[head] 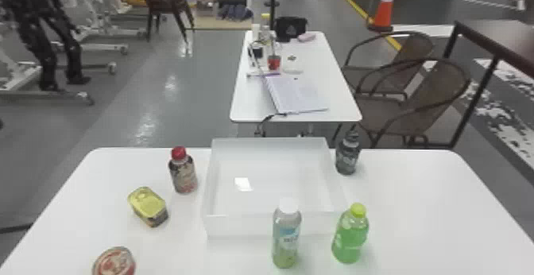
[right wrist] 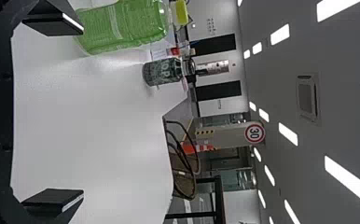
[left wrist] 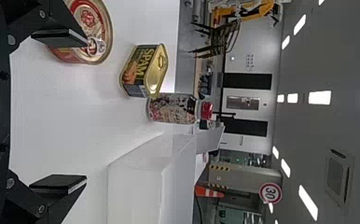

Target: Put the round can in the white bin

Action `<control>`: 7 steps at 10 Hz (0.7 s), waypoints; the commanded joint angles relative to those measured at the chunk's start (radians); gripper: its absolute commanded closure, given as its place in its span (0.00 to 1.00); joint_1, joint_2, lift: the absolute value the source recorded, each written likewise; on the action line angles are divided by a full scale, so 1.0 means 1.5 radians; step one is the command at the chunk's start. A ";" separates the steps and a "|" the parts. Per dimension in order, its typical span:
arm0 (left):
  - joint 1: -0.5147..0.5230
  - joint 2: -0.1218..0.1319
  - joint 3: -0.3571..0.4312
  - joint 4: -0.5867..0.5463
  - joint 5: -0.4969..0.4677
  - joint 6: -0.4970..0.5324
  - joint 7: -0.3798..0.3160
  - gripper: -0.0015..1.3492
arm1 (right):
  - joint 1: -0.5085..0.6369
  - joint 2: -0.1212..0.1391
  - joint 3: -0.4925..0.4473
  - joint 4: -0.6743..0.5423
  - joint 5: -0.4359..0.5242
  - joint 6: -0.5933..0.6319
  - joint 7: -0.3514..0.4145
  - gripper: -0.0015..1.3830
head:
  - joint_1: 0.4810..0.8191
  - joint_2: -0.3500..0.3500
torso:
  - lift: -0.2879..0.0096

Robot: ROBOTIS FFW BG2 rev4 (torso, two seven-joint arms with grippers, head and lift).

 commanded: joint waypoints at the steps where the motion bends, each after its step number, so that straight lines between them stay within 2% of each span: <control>1: 0.009 -0.016 0.021 -0.001 -0.001 0.004 0.003 0.19 | 0.000 0.001 0.000 0.000 -0.001 0.000 0.000 0.05 | 0.20 0.50 | 0.63; 3: 0.015 -0.016 0.048 -0.008 -0.018 0.009 0.016 0.19 | 0.000 0.001 0.000 0.000 -0.002 0.000 0.000 0.05 | 0.20 0.50 | 0.63; 7: 0.019 -0.016 0.080 -0.009 0.002 0.026 0.083 0.18 | -0.001 0.001 -0.001 0.001 -0.004 0.000 0.000 0.05 | 0.20 0.50 | 0.63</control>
